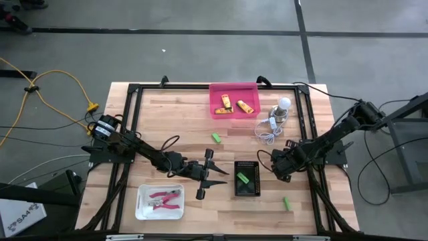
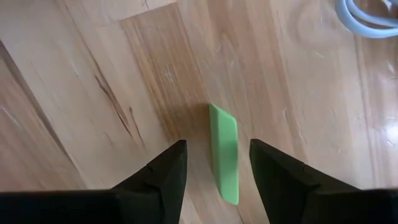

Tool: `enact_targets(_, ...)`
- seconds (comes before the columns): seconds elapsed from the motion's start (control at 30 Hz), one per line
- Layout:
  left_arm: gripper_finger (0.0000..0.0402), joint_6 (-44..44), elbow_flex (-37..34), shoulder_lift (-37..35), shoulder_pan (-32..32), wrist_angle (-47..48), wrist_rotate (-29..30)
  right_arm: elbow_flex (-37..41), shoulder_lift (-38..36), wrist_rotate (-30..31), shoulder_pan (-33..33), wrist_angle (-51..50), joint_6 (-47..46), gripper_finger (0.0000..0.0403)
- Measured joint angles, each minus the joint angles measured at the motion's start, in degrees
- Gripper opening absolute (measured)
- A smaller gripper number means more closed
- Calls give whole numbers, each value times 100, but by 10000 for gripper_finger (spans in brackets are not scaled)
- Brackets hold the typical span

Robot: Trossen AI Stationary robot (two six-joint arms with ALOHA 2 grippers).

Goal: Pick & Place School Supplies
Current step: Put the green eraser into the black bin

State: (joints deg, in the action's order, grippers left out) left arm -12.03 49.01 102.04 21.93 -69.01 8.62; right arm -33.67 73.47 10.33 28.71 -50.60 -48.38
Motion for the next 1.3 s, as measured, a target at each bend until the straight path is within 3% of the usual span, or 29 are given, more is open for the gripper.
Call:
enact_targets(0.27, 134, 0, 0, 0, 12, 0, 0, 0, -2, -144, 0, 30, -30, 161)
enact_targets(0.57, 134, -2, 0, 0, 79, -68, -9, 419, -15, -339, 0, 421, -304, 124)
enact_targets(1.3, 134, -122, 0, -1, 76, -177, 0, 433, -11, -362, 0, 421, -284, 63)
